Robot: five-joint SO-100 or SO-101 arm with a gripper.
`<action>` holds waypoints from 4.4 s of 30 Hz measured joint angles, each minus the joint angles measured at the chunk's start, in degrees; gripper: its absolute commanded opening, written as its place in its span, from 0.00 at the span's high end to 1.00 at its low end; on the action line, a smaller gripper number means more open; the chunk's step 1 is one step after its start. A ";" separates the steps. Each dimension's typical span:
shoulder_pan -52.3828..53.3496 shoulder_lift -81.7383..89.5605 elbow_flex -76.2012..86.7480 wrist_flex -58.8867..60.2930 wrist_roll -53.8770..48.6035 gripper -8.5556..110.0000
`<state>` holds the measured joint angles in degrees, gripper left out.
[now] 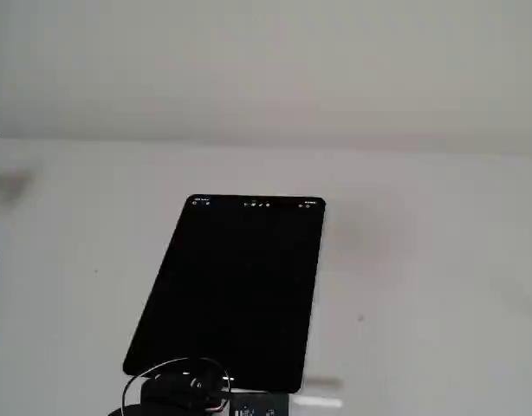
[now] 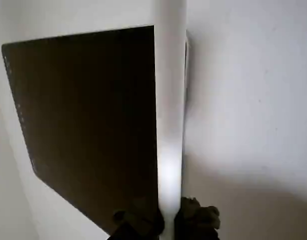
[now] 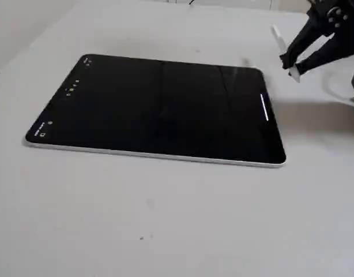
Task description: Draw a line in the middle of the ipad using the apple pencil
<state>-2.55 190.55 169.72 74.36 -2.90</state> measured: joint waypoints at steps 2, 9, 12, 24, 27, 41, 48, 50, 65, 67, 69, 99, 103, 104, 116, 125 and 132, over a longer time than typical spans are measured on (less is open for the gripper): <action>0.00 0.00 0.00 0.00 0.00 0.93; 0.00 0.00 0.00 0.00 0.00 0.93; 0.00 0.00 0.00 0.00 0.00 0.93; 0.00 0.00 0.00 0.00 0.00 0.93; 0.00 0.00 0.00 0.00 0.00 0.93; 0.00 0.00 0.00 0.00 0.00 0.93; -0.35 0.00 0.00 0.00 0.00 0.93; -0.53 0.00 0.00 0.00 -0.09 0.93; -11.69 -0.62 5.19 -27.16 -33.49 0.93; -12.74 -0.26 7.56 -32.43 -37.35 0.93; -13.45 -1.76 9.67 -39.99 -42.10 0.93; -14.24 -126.56 -35.77 -145.99 -70.31 0.93; -14.15 -131.75 -41.75 -145.90 -71.37 0.93; -14.06 -132.10 -42.80 -145.63 -71.37 0.93; -13.54 -139.75 -52.21 -145.11 -73.30 0.93; -13.10 -140.54 -53.53 -144.05 -73.74 0.93; -13.01 -141.42 -53.53 -144.14 -74.09 0.93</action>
<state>-15.56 49.13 116.19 -69.79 -76.99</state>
